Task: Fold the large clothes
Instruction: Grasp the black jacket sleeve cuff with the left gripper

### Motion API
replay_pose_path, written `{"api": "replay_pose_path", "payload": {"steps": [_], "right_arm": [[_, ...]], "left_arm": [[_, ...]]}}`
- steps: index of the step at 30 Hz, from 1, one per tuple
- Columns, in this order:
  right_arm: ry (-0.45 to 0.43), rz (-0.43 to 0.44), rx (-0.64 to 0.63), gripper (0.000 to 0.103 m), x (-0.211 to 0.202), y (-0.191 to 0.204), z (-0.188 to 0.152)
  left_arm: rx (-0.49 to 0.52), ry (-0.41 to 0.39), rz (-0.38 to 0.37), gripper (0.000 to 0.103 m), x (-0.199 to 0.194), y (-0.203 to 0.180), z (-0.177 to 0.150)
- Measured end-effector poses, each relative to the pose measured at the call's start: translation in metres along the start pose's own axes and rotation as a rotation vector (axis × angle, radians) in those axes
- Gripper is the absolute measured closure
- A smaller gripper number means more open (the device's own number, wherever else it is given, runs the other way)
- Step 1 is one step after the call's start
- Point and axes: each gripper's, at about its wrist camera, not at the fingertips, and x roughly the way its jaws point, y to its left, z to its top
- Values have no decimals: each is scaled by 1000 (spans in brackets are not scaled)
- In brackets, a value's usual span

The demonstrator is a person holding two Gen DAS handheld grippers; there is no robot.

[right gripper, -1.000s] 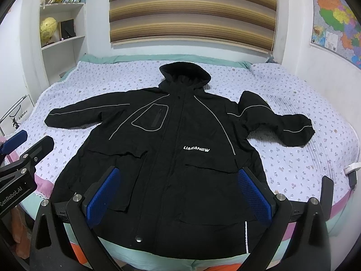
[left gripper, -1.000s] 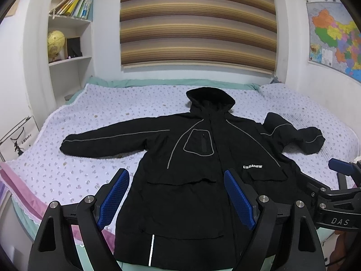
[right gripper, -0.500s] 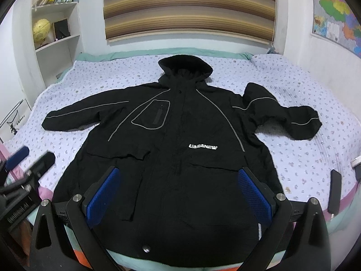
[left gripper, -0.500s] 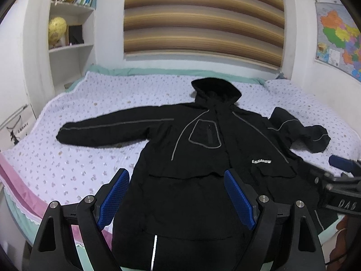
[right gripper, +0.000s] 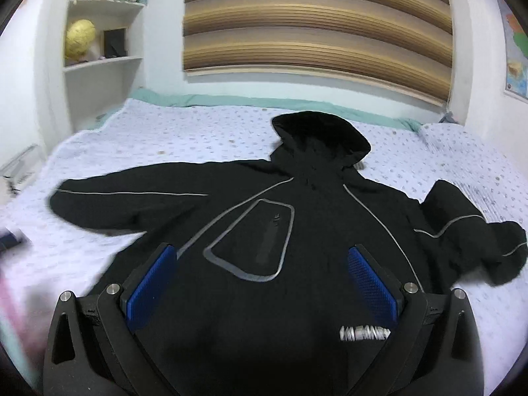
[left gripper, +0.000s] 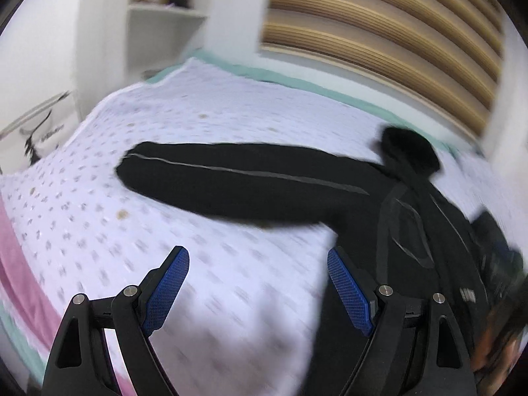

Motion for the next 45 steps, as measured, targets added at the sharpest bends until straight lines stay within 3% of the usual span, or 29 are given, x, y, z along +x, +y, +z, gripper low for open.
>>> {"api": "replay_pose_path", "payload": {"steps": [2, 4, 6, 8, 10, 14, 18, 19, 20, 22, 23, 27, 34, 40, 45], "right_arm": [[-16, -61, -39, 1, 36, 2, -12], [62, -110, -78, 3, 75, 10, -42], [158, -95, -97, 6, 100, 20, -55], [143, -61, -84, 4, 98, 22, -56], [150, -40, -71, 4, 103, 20, -59], [186, 8, -7, 4, 108, 18, -64], [191, 16, 9, 3, 110, 11, -62], [188, 17, 12, 2, 108, 11, -63], [188, 16, 11, 2, 108, 12, -63], [187, 14, 11, 2, 110, 13, -63], [187, 14, 12, 2, 111, 13, -64], [186, 10, 12, 1, 112, 13, -67], [181, 11, 18, 1, 111, 13, -66], [185, 17, 27, 1, 111, 10, -67], [188, 24, 43, 1, 111, 7, -67]], "left_arm": [[-84, -10, 21, 16, 20, 41, 24], [-181, -19, 61, 16, 41, 84, 42], [-291, -24, 89, 16, 62, 128, 52], [-396, -30, 71, 17, 84, 164, 57], [-472, -11, 26, 17, 106, 185, 60], [-606, 112, -72, 17, 171, 206, 59], [-567, 103, -45, 17, 203, 191, 69], [-557, 89, -24, 23, 207, 188, 72], [-545, 72, -5, 47, 211, 184, 77], [-505, 59, 13, 72, 218, 177, 88], [-484, 35, 7, 77, 215, 171, 91], [-328, -81, -26, 79, 181, 128, 112], [-34, -148, -265, 80, 122, -13, 138], [215, -15, -432, 80, 125, -152, 119], [319, 173, -454, 80, 175, -226, 75]]}}
